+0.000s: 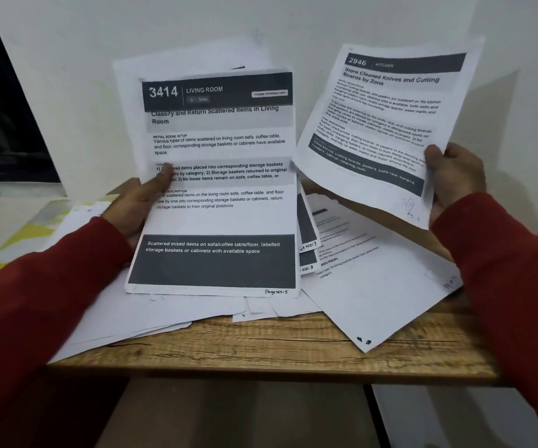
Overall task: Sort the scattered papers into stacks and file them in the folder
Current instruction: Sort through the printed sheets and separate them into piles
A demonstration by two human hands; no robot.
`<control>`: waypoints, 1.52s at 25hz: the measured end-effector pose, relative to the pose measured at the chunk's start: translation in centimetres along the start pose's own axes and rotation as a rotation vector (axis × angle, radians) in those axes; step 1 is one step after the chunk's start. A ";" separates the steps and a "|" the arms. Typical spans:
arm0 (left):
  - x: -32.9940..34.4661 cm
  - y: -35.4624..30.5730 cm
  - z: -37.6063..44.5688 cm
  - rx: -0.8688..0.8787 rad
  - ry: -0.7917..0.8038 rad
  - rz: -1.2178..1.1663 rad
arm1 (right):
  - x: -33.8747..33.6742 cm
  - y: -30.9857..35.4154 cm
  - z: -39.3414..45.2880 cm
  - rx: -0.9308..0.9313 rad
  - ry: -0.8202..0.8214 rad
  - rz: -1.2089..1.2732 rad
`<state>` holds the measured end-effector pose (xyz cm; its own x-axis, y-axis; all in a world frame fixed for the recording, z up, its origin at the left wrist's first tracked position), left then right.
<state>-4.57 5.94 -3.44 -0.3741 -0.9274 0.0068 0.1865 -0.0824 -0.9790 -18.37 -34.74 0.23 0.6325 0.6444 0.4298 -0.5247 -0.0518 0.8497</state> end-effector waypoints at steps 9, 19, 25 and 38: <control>0.0 -0.4 -0.3 -0.053 0.041 -0.143 | -0.1 -0.7 0.1 -0.074 -0.032 -0.233; -0.1 -0.3 -0.6 -0.088 0.109 -0.161 | 1.2 -0.8 -0.7 -0.041 0.035 -0.093; -0.4 1.2 0.9 -0.110 0.091 -0.029 | 1.2 -0.7 -1.0 -0.040 0.054 -0.081; -1.7 0.2 1.1 -0.147 -0.065 -0.318 | 1.1 -0.9 -0.9 -0.051 0.047 -0.115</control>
<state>-2.86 7.07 -3.46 -0.3330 -0.8855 0.3242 -0.0649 -0.3215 -0.9447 -17.73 -33.30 -0.40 0.6635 0.6788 0.3147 -0.4791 0.0624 0.8756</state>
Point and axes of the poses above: each hand's wrist, its own z-axis towards the middle knuckle, its own x-axis out of the palm, y = z × x, the point moved 2 cm from there along z, towards the middle knuckle, and after that the axes turned 14 degrees about z, right-handed, at the moved point
